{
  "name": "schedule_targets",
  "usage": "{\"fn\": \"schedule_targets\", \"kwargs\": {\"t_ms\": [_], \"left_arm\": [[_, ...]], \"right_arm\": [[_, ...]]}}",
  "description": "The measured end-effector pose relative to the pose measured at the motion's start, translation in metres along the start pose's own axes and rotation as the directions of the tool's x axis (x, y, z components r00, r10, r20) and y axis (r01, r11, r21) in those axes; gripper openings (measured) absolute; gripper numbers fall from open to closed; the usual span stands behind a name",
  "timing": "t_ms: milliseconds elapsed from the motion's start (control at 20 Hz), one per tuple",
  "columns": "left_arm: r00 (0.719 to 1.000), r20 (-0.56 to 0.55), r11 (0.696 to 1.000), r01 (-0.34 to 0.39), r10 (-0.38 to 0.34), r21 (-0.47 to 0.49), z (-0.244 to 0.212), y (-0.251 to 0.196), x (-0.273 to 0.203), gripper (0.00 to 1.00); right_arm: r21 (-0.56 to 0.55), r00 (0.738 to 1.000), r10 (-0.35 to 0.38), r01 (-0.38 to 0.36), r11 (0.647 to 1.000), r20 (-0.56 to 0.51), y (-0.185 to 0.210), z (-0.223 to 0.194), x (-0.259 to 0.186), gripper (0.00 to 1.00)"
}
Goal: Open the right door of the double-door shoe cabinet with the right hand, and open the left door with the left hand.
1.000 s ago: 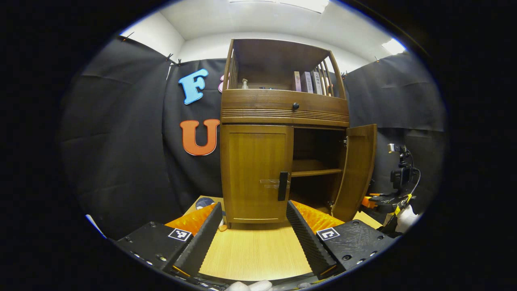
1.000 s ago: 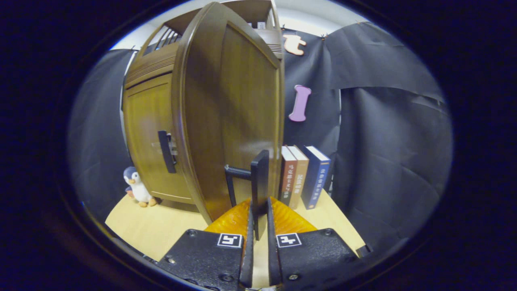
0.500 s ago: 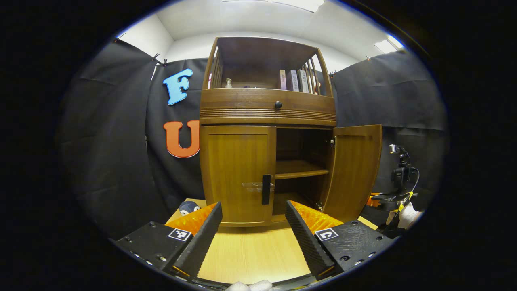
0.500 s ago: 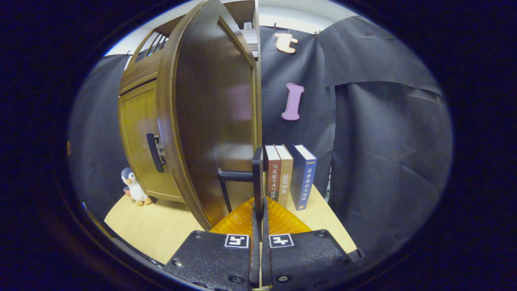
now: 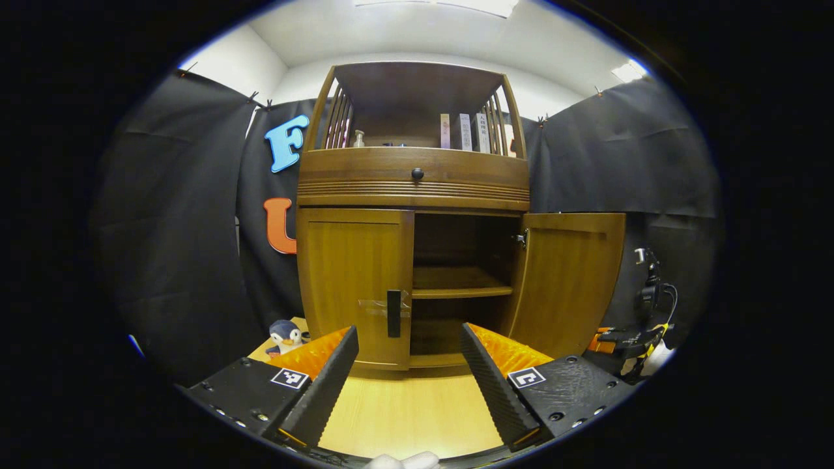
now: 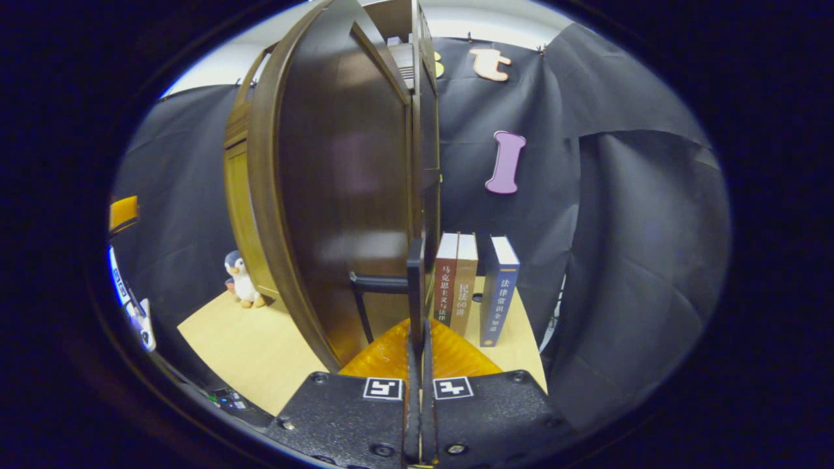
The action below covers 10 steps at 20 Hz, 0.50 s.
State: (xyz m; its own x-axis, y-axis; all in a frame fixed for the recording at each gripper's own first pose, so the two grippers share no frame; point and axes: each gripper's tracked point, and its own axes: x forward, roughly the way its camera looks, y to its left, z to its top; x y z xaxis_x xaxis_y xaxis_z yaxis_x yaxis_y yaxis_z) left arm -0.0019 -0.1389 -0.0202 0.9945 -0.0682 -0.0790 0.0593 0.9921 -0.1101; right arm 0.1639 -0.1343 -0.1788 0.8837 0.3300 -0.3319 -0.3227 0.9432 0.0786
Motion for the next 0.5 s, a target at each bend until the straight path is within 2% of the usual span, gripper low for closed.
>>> {"fn": "schedule_targets", "kwargs": {"t_ms": [50,250,300,350,400,450,500], "left_arm": [[1.000,-0.003,1.000,-0.015,0.015,-0.005,-0.002,-0.005,-0.001,1.00],[0.996,-0.014,0.996,-0.087,0.087,-0.010,-0.008,-0.014,-0.009,1.00],[0.995,-0.013,0.995,-0.102,0.102,-0.011,-0.007,-0.014,-0.010,0.95],[0.993,-0.010,0.993,-0.116,0.116,-0.011,-0.006,-0.012,-0.010,0.95],[0.992,-0.009,0.992,-0.128,0.128,-0.011,-0.006,-0.011,-0.010,1.00],[0.991,-0.007,0.991,-0.135,0.135,-0.011,-0.005,-0.010,-0.011,1.00],[0.990,-0.006,0.990,-0.140,0.140,-0.010,-0.004,-0.009,-0.013,0.95]], "right_arm": [[-0.007,1.000,0.022,-0.022,1.000,-0.001,-0.004,0.001,0.003,0.05],[-0.071,0.994,0.107,-0.108,0.992,-0.012,-0.010,0.000,0.000,0.05],[-0.091,0.993,0.117,-0.117,0.989,-0.013,-0.009,0.000,-0.001,0.05],[-0.101,0.993,0.118,-0.119,0.988,-0.015,-0.012,-0.001,0.000,0.05],[-0.095,0.993,0.117,-0.118,0.988,-0.015,-0.012,-0.001,0.000,0.05],[-0.084,0.992,0.129,-0.130,0.988,-0.015,-0.011,-0.002,-0.001,0.05],[-0.070,0.989,0.148,-0.149,0.986,-0.012,-0.010,-0.002,-0.002,0.07]]}}
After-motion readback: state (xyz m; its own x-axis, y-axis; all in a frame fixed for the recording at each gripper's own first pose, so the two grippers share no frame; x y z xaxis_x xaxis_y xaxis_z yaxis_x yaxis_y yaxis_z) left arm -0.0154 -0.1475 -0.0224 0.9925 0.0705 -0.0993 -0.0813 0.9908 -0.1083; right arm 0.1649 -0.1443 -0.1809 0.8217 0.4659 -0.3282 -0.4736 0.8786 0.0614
